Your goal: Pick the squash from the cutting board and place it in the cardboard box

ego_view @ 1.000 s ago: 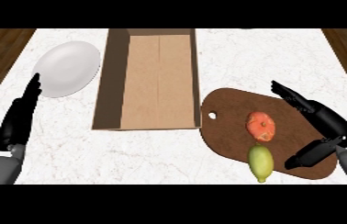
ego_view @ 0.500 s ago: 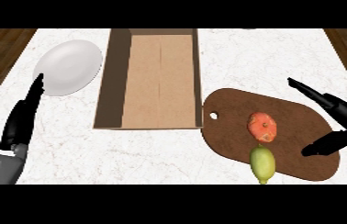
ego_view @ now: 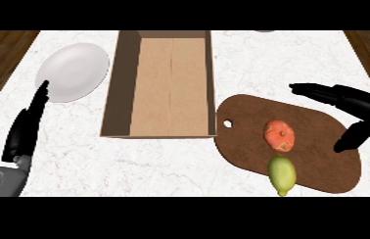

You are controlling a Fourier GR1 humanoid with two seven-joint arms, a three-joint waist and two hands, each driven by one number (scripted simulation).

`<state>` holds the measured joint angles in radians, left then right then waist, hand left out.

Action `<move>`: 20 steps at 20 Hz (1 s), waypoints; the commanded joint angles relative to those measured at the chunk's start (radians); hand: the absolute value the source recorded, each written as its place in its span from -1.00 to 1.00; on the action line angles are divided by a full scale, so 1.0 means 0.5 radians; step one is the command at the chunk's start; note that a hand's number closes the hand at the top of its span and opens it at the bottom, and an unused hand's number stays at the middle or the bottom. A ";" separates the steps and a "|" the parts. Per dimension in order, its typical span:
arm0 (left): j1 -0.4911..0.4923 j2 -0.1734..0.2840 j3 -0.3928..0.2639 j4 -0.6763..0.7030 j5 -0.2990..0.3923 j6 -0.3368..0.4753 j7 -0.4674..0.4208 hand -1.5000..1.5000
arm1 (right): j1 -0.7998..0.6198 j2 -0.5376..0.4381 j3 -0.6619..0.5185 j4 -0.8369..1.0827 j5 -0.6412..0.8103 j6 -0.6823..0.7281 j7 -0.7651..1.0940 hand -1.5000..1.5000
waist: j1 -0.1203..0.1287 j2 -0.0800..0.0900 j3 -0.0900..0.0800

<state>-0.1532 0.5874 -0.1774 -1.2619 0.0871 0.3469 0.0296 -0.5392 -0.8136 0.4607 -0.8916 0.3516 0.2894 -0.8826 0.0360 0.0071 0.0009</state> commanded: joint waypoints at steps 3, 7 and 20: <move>0.020 -0.039 0.011 -0.036 -0.045 0.011 0.022 0.00 | -0.269 0.190 0.228 0.074 0.305 0.191 0.162 -1.00 | -0.013 -0.006 -0.002; 0.013 -0.030 0.071 -0.041 -0.061 -0.024 0.055 0.00 | -0.277 0.310 0.277 0.206 0.448 0.163 0.134 -1.00 | -0.033 -0.007 -0.001; 0.062 -0.131 0.289 -0.009 -0.179 -0.186 -0.004 0.00 | -0.223 0.437 0.037 0.127 0.774 0.203 0.202 -1.00 | -0.066 -0.014 -0.002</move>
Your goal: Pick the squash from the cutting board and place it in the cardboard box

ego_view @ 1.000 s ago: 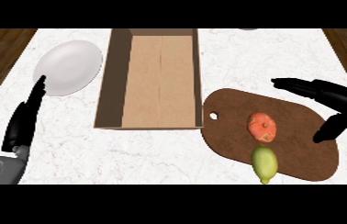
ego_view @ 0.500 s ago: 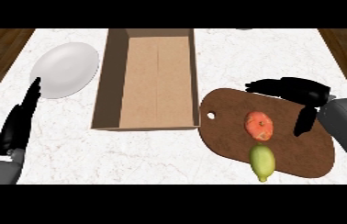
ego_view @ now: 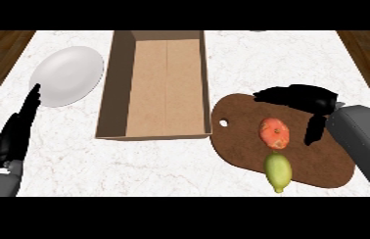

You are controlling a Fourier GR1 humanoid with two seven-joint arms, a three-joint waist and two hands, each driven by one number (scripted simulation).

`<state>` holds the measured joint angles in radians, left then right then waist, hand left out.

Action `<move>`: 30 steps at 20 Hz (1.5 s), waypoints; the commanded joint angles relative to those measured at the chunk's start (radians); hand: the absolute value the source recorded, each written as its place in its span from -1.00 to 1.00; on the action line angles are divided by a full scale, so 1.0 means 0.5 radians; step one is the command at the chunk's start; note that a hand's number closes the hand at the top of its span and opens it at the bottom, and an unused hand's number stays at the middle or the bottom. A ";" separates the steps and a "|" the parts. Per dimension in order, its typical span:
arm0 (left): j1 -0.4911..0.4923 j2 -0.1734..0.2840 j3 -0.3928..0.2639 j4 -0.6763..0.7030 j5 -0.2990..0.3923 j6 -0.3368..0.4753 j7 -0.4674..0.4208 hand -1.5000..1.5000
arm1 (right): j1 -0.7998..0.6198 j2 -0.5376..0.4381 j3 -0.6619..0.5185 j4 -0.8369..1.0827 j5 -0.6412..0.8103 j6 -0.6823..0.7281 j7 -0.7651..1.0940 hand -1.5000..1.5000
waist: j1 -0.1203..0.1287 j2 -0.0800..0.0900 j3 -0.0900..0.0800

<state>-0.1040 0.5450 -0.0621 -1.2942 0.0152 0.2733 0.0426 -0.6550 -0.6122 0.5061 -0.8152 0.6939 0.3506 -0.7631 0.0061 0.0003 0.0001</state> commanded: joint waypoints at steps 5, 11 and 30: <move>-0.097 -0.066 0.059 0.059 -0.100 -0.041 0.033 0.00 | -0.007 0.012 -0.103 -0.040 0.041 0.217 -0.193 -1.00 | -0.004 0.001 0.000; 0.054 -0.007 0.146 -0.122 -0.076 -0.125 0.072 0.00 | 0.167 0.000 -0.118 -0.328 0.009 0.223 -0.163 -1.00 | -0.002 -0.004 0.000; 0.002 -0.166 0.226 -0.069 -0.252 -0.171 0.078 0.00 | 0.372 0.366 -0.167 -0.420 0.397 -0.164 0.304 1.00 | 0.004 0.003 0.001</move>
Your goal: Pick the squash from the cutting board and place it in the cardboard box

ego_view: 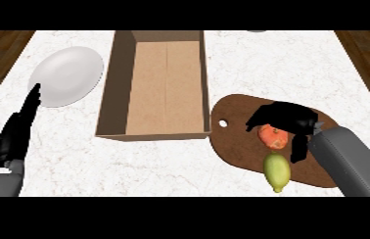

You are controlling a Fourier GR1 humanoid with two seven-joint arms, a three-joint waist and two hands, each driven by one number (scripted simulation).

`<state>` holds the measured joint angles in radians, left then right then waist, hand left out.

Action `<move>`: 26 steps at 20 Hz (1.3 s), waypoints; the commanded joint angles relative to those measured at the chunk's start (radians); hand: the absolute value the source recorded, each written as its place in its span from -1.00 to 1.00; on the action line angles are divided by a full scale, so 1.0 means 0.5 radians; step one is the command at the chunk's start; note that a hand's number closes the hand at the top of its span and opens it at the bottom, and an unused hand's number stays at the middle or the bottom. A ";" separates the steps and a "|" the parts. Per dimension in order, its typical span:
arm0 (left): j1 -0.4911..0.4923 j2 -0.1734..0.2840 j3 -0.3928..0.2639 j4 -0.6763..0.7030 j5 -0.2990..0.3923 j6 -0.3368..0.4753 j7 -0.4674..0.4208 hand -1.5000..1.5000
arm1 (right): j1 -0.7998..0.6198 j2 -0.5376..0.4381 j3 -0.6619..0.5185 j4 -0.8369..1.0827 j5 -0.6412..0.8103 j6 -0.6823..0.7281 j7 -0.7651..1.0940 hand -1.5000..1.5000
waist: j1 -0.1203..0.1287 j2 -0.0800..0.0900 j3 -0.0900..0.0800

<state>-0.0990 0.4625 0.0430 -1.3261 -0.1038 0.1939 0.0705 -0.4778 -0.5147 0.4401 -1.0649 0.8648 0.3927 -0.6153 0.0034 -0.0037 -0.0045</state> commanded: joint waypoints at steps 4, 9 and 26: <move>-0.113 -0.010 0.084 0.187 -0.028 -0.048 -0.106 0.00 | 0.067 0.107 -0.150 0.101 0.096 -0.397 -0.141 1.00 | -0.008 0.011 0.009; -0.042 -0.080 0.008 -0.002 -0.103 0.011 0.024 0.00 | -0.243 0.206 -0.295 0.356 0.135 -0.516 -0.173 1.00 | 0.030 0.015 0.011; -0.139 -0.079 0.024 0.114 -0.095 -0.061 -0.066 0.00 | -1.315 0.136 -0.880 1.141 -0.116 -0.970 -0.758 1.00 | 0.097 0.044 0.011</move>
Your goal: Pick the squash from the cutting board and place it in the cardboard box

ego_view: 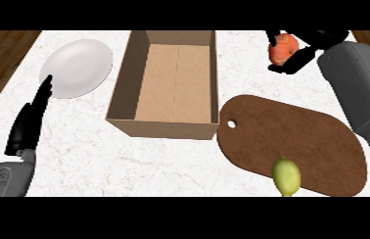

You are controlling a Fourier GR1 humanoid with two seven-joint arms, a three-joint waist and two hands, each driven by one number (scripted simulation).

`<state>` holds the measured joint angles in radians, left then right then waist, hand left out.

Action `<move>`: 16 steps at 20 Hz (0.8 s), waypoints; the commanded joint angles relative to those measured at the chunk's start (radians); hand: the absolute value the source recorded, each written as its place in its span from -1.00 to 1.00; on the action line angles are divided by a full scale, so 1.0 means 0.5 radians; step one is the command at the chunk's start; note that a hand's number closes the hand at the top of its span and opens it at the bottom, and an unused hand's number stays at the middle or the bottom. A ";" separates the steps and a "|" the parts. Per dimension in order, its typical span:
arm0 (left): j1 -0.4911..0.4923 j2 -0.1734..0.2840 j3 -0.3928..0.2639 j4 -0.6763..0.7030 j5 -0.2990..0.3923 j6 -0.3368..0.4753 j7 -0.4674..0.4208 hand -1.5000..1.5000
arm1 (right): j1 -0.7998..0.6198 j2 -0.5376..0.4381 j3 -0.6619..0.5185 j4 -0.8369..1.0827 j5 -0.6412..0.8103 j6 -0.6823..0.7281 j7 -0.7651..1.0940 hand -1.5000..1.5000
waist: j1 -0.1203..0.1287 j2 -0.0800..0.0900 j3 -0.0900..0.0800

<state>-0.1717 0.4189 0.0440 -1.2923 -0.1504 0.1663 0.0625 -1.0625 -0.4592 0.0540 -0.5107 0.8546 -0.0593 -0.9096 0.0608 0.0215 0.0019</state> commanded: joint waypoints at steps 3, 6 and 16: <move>0.001 -0.032 -0.012 -0.055 -0.009 0.000 0.065 0.00 | -0.206 0.051 -0.140 0.125 -0.139 -0.032 -0.364 1.00 | -0.023 -0.012 0.000; 0.137 0.005 0.061 -0.061 0.019 -0.014 -0.053 0.00 | -0.275 0.134 -0.120 0.095 -0.161 0.121 -0.339 1.00 | -0.058 -0.033 -0.003; 0.104 -0.072 0.032 -0.081 -0.039 0.029 0.038 0.00 | -0.625 0.516 -0.178 0.243 -0.305 0.477 0.078 1.00 | -0.064 -0.034 -0.005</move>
<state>-0.1343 0.4133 0.0712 -1.3160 -0.1570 0.1595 0.0744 -1.3165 -0.2617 -0.0153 -0.4134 0.7304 0.1087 -0.9295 0.0294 0.0049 -0.0001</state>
